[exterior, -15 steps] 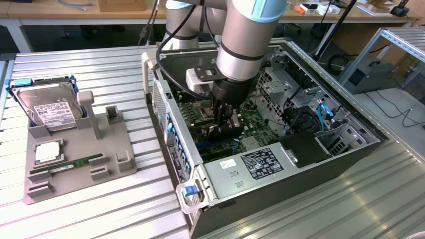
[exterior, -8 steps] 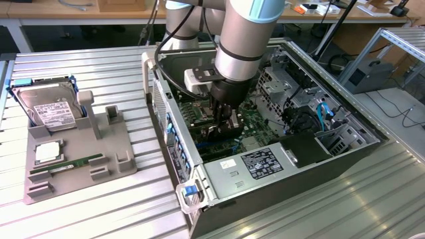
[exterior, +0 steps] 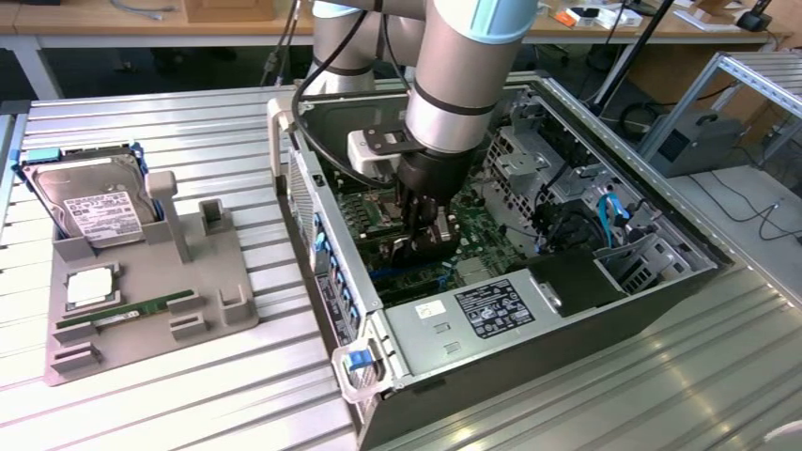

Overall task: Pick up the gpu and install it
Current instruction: 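Insert the gpu into the slot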

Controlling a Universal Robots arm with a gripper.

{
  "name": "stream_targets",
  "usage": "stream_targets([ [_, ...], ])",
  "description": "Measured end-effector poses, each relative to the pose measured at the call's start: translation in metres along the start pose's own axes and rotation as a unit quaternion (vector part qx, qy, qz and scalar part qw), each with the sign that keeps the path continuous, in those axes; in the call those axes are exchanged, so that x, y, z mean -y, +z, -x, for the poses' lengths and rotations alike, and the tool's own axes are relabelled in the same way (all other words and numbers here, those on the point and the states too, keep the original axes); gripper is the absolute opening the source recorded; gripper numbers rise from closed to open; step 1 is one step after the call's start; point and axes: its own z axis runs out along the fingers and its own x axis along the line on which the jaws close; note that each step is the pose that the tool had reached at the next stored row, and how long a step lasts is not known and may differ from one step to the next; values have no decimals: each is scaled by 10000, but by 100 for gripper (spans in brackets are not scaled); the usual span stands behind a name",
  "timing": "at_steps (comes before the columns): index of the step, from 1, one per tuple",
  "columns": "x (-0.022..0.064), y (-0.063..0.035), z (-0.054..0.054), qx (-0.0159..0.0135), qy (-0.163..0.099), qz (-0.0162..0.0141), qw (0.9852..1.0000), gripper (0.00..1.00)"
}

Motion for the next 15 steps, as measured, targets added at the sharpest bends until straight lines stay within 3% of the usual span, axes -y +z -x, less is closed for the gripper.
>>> stream_targets([
  [15, 5, 7, 55, -4, -161, 0, 9999, 27],
])
